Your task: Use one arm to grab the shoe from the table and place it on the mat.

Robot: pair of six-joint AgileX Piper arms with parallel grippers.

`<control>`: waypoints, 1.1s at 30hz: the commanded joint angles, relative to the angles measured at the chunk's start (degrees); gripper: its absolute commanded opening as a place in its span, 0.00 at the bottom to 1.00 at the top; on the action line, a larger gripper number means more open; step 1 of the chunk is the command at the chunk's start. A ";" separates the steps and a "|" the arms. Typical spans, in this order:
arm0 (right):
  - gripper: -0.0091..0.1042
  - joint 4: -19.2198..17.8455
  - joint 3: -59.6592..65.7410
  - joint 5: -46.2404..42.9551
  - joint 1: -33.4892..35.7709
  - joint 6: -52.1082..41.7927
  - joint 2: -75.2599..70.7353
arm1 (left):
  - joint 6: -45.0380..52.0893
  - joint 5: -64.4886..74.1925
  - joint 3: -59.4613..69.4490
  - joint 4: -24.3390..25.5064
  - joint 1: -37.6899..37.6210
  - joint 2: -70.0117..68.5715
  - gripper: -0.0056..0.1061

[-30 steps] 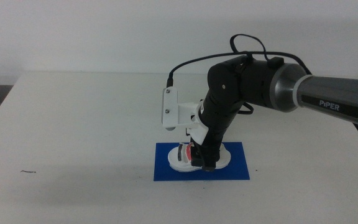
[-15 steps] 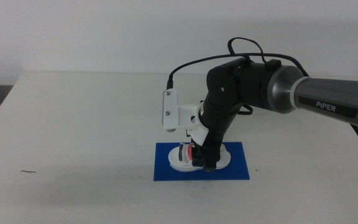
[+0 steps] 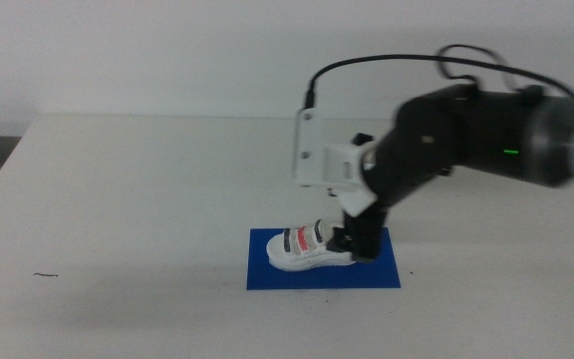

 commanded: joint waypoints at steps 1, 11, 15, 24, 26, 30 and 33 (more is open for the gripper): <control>0.85 1.26 5.39 -3.03 -1.64 0.62 -7.47 | -0.08 -0.73 0.02 -0.23 -0.01 0.28 0.89; 0.83 -13.09 41.86 -23.67 -21.77 55.33 -58.90 | -0.08 -0.73 0.02 -0.23 -0.01 0.28 0.89; 0.83 -7.91 56.73 -28.36 -31.26 45.77 -79.41 | -0.08 -0.73 0.02 -0.23 -0.01 0.28 0.89; 0.83 0.83 71.65 -30.77 -34.36 45.44 -105.07 | -0.08 -0.73 0.02 -0.23 -0.01 0.28 0.89; 0.83 2.90 71.42 -30.19 -34.36 51.84 -106.21 | -0.08 -0.73 0.02 -0.23 -0.01 0.28 0.89; 0.83 -0.26 72.54 -29.94 -34.36 58.62 -106.56 | -0.08 -0.73 0.02 -0.23 -0.01 0.28 0.89; 0.83 -0.26 74.75 -29.99 -34.36 58.62 -106.56 | -0.08 -0.73 0.02 -0.23 -0.01 0.28 0.89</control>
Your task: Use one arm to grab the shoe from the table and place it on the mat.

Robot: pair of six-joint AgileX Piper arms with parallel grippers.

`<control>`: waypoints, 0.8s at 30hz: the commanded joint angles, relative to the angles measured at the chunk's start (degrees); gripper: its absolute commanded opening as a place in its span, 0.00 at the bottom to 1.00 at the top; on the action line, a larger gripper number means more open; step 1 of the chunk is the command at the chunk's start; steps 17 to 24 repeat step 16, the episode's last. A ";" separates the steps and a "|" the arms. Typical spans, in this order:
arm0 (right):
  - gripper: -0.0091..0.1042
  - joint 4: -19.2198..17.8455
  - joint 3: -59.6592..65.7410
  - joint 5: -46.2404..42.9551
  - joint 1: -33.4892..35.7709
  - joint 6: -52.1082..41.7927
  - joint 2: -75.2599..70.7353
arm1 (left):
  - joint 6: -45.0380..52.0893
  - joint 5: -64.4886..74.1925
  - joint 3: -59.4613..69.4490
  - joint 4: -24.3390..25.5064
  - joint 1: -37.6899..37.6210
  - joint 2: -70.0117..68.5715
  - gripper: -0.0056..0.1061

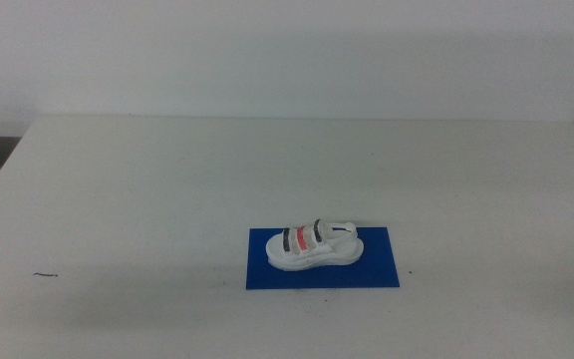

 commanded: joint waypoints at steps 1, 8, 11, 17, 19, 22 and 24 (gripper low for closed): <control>0.83 -0.63 2.56 -0.60 -0.42 0.73 -0.25 | -0.08 -0.73 0.02 -0.23 -0.01 0.28 0.89; 0.83 -1.46 4.67 2.10 -0.42 0.73 -0.25 | -0.08 -0.73 0.02 -0.23 -0.01 0.28 0.89; 0.83 -1.46 4.67 2.10 -0.42 0.73 -0.25 | -0.08 -0.73 0.02 -0.23 -0.01 0.28 0.89; 0.83 -1.46 4.67 2.10 -0.42 0.73 -0.25 | -0.08 -0.73 0.02 -0.23 -0.01 0.28 0.89; 0.83 -1.46 4.67 2.10 -0.42 0.73 -0.25 | -0.08 -0.73 0.02 -0.23 -0.01 0.28 0.89; 0.83 -1.46 4.67 2.10 -0.42 0.73 -0.25 | -0.08 -0.73 0.02 -0.23 -0.01 0.28 0.89; 0.83 -1.46 4.67 2.10 -0.42 0.73 -0.25 | -0.08 -0.73 0.02 -0.23 -0.01 0.28 0.89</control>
